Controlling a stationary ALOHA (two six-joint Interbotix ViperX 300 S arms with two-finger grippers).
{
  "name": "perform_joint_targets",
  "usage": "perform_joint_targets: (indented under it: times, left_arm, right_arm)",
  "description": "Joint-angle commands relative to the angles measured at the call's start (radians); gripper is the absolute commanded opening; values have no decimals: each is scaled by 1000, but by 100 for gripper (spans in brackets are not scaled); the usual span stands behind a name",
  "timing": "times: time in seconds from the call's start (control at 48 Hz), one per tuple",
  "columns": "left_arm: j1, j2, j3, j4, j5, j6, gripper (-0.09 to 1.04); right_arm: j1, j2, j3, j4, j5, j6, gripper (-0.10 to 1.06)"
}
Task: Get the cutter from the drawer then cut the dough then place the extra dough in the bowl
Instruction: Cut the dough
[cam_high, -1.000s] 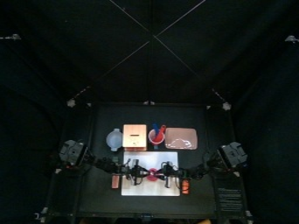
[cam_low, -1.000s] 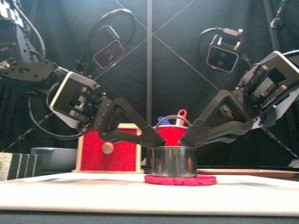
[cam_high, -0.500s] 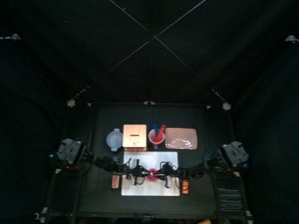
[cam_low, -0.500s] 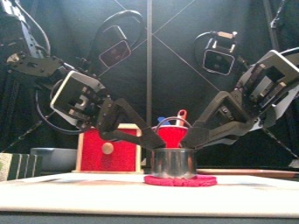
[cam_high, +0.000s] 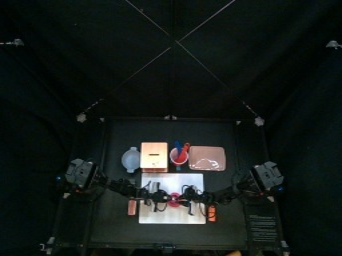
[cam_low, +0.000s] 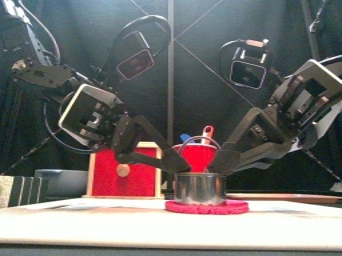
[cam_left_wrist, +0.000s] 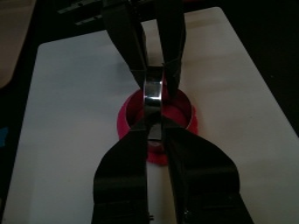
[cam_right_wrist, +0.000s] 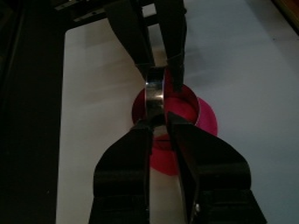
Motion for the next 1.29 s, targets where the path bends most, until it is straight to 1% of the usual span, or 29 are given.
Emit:
perform_joint_targets:
  times: [0.021, 0.25, 0.5, 0.75, 1.292]
  left_arm:
    - [-40, 91, 14, -5, 86, -2, 38]
    - [-40, 97, 15, -6, 98, -2, 38]
    - [-40, 115, -2, -6, 161, 0, 38]
    - [-40, 109, -3, -6, 170, 0, 38]
    - [-38, 107, -3, -5, 184, 2, 38]
  right_arm:
    - [-15, 29, -5, 11, 31, 12, 46]
    - [-25, 38, -6, 9, 32, 12, 46]
    - [-26, 60, -5, 12, 48, 15, 46]
    - [-29, 66, 5, 37, 110, 15, 46]
    - [-29, 78, 12, 51, 141, 15, 46]
